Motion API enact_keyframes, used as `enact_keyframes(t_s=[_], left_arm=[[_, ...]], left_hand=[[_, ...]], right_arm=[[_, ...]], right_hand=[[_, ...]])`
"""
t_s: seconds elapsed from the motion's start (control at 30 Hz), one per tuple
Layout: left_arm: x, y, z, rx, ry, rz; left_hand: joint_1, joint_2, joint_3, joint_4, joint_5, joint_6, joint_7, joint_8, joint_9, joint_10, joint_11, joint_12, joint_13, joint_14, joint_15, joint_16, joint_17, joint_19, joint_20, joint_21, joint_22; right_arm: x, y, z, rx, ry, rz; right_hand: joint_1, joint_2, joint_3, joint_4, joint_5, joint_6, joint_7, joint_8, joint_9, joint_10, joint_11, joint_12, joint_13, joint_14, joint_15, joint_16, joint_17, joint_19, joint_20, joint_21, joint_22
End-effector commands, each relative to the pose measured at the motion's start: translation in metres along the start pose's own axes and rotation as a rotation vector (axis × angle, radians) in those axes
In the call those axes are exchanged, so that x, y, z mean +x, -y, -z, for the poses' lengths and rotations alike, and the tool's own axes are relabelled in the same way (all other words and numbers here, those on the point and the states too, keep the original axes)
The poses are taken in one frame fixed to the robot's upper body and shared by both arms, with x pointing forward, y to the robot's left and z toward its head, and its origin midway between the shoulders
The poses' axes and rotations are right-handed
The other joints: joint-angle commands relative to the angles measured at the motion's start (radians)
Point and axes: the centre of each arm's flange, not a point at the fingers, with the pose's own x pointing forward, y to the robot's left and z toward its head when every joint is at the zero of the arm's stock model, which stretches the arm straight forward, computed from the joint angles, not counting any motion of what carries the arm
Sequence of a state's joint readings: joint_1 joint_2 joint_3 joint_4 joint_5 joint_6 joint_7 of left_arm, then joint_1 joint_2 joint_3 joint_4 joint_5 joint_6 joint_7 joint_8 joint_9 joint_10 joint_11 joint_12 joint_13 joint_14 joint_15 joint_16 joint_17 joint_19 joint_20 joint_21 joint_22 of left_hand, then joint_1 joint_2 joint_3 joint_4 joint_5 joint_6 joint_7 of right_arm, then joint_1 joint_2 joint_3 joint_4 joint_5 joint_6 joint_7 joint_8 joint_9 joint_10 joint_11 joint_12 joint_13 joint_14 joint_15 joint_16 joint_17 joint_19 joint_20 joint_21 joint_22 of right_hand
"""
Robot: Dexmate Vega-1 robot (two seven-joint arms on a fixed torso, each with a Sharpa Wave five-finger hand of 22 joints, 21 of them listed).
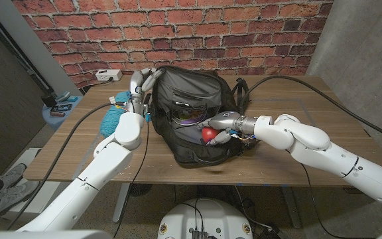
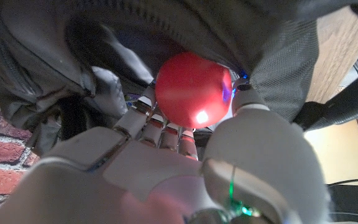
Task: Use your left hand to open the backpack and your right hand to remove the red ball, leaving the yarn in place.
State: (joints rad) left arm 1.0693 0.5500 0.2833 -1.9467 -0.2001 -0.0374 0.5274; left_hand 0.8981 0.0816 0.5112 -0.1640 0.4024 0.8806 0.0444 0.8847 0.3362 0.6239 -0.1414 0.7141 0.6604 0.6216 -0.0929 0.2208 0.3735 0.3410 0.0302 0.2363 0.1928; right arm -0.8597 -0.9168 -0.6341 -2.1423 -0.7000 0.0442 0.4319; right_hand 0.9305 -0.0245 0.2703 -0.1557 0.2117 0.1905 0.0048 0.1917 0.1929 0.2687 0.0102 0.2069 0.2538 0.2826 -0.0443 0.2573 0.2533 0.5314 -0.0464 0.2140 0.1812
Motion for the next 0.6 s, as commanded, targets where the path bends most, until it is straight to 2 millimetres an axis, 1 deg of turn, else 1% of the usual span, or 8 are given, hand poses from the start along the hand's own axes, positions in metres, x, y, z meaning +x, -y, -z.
enact_keyframes(t_s=[0.03,0.17,0.23,0.27,0.37,0.5,0.53,0.6], left_arm=[[0.0019,0.0026,-0.0003,0.001,0.001,0.012],[0.0024,0.0038,0.0004,-0.003,0.001,0.013],[0.0027,0.0042,0.0005,-0.002,0.002,0.014],[0.0029,0.0044,0.0004,-0.003,0.004,0.014],[0.0033,0.0048,0.0003,-0.003,0.005,0.014],[0.0038,0.0051,-0.0001,-0.003,0.006,0.015],[0.0038,0.0051,-0.0001,-0.001,0.008,0.016],[0.0038,0.0052,-0.0002,-0.003,0.007,0.016]], left_hand=[[0.031,0.038,-0.003,0.001,-0.001,-0.004,0.002,0.005,0.003,0.007,-0.008,-0.004,0.001,-0.001,0.0,-0.005,0.004,0.001,0.001,0.007,0.003],[0.031,0.038,-0.004,0.001,-0.002,-0.005,0.003,0.006,0.003,0.004,-0.006,-0.005,0.002,-0.001,-0.001,-0.005,0.004,0.0,0.001,0.007,0.003],[0.032,0.038,-0.003,0.001,-0.002,-0.006,0.003,0.006,0.004,0.005,-0.008,-0.004,0.002,-0.001,-0.001,-0.005,0.004,-0.001,0.002,0.007,0.003],[0.032,0.038,-0.004,0.001,-0.003,-0.006,0.002,0.006,0.003,0.004,-0.008,-0.005,0.002,-0.002,-0.001,-0.005,0.005,-0.001,0.002,0.007,0.003],[0.031,0.038,-0.004,0.001,-0.003,-0.006,0.002,0.006,0.002,0.004,-0.006,-0.005,0.001,-0.002,0.0,-0.006,0.004,-0.002,0.004,0.007,0.003],[0.033,0.039,-0.005,0.001,-0.004,-0.009,0.001,0.007,0.003,0.004,-0.007,-0.006,0.001,-0.003,0.0,-0.005,0.005,-0.002,0.005,0.007,0.003],[0.032,0.039,-0.005,0.001,-0.004,-0.01,0.002,0.006,0.003,0.003,-0.006,-0.006,0.002,-0.003,0.001,-0.005,0.005,-0.002,0.005,0.007,0.003],[0.032,0.039,-0.005,0.002,-0.004,-0.01,0.001,0.007,0.003,0.005,-0.008,-0.005,0.002,-0.003,0.0,-0.005,0.005,-0.003,0.005,0.007,0.003]], right_arm=[[-0.0021,-0.0073,0.012,0.023,-0.019,-0.03],[-0.0032,-0.0078,0.0138,0.026,-0.025,-0.026],[-0.0036,-0.0083,0.015,0.031,-0.025,-0.02],[-0.0037,-0.0084,0.0152,0.03,-0.025,-0.02],[-0.0037,-0.0082,0.0152,0.031,-0.02,-0.009],[-0.0031,-0.0089,0.0155,0.029,-0.009,0.015],[-0.0028,-0.0091,0.0158,0.028,-0.008,0.02],[-0.0025,-0.0096,0.0164,0.029,-0.002,0.032]], right_hand=[[0.013,-0.005,-0.003,0.0,0.007,-0.004,0.001,-0.002,0.005,-0.004,-0.002,-0.002,0.003,-0.006,-0.062,-0.002,0.005,-0.005,-0.015,0.0,0.004],[0.016,-0.003,-0.003,0.0,0.008,-0.005,0.002,-0.002,0.005,-0.004,-0.002,-0.001,0.004,-0.004,-0.064,-0.001,0.005,-0.003,-0.016,0.001,0.004],[0.018,-0.002,-0.003,0.0,0.009,-0.003,0.002,0.0,0.005,0.003,-0.004,0.003,0.005,-0.001,-0.065,0.0,0.005,0.0,-0.017,0.002,0.003],[0.017,-0.002,-0.004,0.001,0.009,-0.001,0.001,0.001,0.005,0.007,-0.011,0.005,0.006,0.001,-0.066,0.002,0.005,0.003,-0.019,0.003,0.003],[0.017,0.0,-0.006,0.004,0.011,0.01,-0.001,0.007,0.005,0.027,-0.012,0.016,0.009,0.011,-0.07,0.007,0.007,0.011,-0.022,0.006,0.003],[0.02,0.004,-0.013,0.006,0.014,0.062,-0.014,0.024,0.006,0.076,-0.042,0.044,0.021,0.054,-0.084,0.026,0.011,0.039,-0.032,0.016,0.004],[0.022,0.003,-0.014,0.006,0.014,0.067,-0.017,0.025,0.006,0.084,-0.041,0.049,0.023,0.057,-0.086,0.027,0.012,0.041,-0.033,0.017,0.004],[0.023,0.005,-0.016,0.006,0.016,0.084,-0.018,0.03,0.007,0.094,-0.05,0.056,0.026,0.067,-0.091,0.031,0.013,0.051,-0.036,0.02,0.004]])
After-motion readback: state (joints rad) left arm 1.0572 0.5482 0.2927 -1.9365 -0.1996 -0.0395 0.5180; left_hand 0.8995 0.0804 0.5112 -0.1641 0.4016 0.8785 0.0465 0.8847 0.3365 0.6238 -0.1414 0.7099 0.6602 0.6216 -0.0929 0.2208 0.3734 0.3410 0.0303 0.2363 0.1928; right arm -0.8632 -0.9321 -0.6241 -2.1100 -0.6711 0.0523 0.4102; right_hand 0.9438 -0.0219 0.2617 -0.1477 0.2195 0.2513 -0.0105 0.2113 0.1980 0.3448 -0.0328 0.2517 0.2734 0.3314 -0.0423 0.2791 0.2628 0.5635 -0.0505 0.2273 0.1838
